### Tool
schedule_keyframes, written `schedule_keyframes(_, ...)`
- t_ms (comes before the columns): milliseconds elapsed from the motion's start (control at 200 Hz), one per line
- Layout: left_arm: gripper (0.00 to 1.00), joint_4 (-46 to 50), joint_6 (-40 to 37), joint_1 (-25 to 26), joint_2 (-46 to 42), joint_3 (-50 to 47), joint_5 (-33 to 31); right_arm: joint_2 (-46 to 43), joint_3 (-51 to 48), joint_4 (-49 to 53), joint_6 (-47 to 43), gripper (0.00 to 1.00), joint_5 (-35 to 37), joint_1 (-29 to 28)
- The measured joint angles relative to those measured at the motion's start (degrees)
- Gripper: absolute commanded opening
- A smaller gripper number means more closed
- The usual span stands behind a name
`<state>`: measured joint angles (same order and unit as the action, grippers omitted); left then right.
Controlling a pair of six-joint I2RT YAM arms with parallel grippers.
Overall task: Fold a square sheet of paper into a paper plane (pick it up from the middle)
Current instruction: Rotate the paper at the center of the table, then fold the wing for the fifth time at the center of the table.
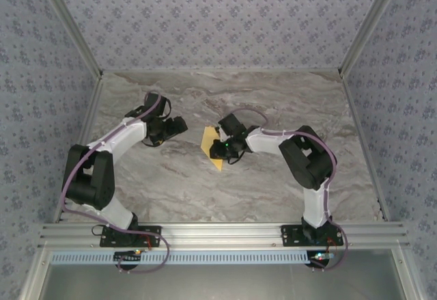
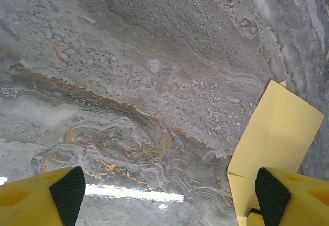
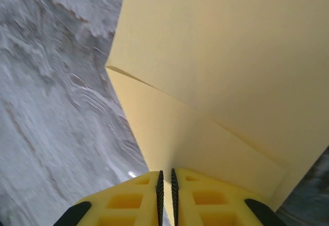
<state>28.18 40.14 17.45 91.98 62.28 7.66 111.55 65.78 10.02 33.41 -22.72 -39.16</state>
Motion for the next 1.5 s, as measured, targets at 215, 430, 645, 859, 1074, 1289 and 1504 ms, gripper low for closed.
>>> schedule_keyframes(215, 0.89, -0.57, -0.17, 0.0, 0.0, -0.17, 1.14, -0.59, 0.48, 6.88, -17.09, 0.2, -5.01, 6.01)
schedule_keyframes(430, 0.89, -2.45, 0.07, 0.0, 0.0, -1.6, 3.37, -7.93, -3.5, 6.51, -16.22, 0.22, -4.17, 7.26)
schedule_keyframes(645, 0.89, -6.75, 2.34, 0.15, 0.0, -4.92, 7.39, -17.68, -14.19, -3.39, -1.49, 0.13, -1.25, 6.75)
schedule_keyframes(859, 0.87, -11.93, 5.42, 2.03, 0.26, -6.75, 12.39, -16.04, -18.4, -9.11, 7.91, 0.1, -0.2, 6.78)
schedule_keyframes(1074, 0.86, -16.72, 7.98, 4.28, 2.86, -7.37, 16.41, -13.14, -18.91, -12.39, 10.64, 0.1, -0.22, 7.52)
schedule_keyframes(1289, 0.82, -21.16, 10.45, 6.12, 5.73, -7.41, 20.41, -11.85, -20.09, -13.51, 10.71, 0.1, -1.09, 9.51)
schedule_keyframes(1504, 0.79, -26.36, 13.44, 8.76, 8.5, -8.57, 24.44, -11.72, -22.14, -17.16, 10.95, 0.1, -4.17, 11.26)
